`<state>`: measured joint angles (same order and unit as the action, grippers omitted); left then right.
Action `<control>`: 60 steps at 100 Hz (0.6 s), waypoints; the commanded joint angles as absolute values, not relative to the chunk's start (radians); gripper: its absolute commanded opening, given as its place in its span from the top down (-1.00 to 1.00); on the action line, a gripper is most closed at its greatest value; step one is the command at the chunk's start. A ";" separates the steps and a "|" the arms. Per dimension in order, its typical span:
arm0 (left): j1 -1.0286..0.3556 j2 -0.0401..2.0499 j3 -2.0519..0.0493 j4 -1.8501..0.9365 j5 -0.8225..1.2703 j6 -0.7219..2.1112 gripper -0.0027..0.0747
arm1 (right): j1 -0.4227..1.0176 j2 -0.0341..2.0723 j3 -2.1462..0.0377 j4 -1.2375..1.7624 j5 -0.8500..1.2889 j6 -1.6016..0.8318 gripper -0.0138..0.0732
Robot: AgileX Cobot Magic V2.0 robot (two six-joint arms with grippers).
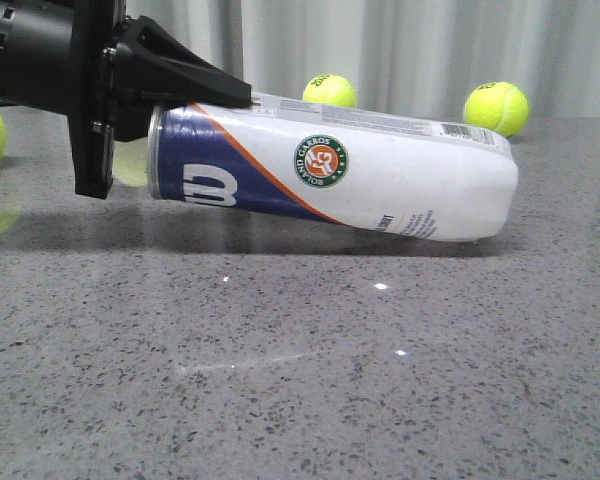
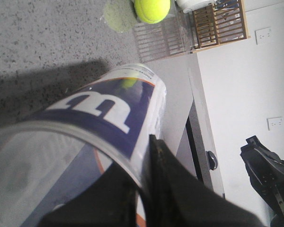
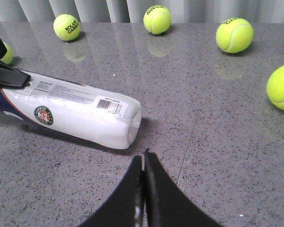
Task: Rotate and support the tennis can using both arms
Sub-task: 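Lift the can with the left gripper and tilt it upright onto the table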
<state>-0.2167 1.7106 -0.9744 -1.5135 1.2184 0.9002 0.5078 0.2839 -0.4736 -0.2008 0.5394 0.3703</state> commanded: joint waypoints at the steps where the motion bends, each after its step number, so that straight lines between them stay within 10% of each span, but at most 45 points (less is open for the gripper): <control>1: -0.223 1.641 -1.007 -1.535 1.279 0.906 0.99 | 0.503 0.291 -0.499 -0.224 0.467 0.369 0.81; 60: -0.226 1.341 -1.386 -1.082 1.266 0.620 0.99 | 0.503 0.291 -0.499 -0.224 0.467 0.369 0.81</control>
<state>-0.2167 1.3919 -1.2908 -1.1355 1.2133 0.7132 0.5078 0.2839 -0.4736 -0.2008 0.5394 0.3709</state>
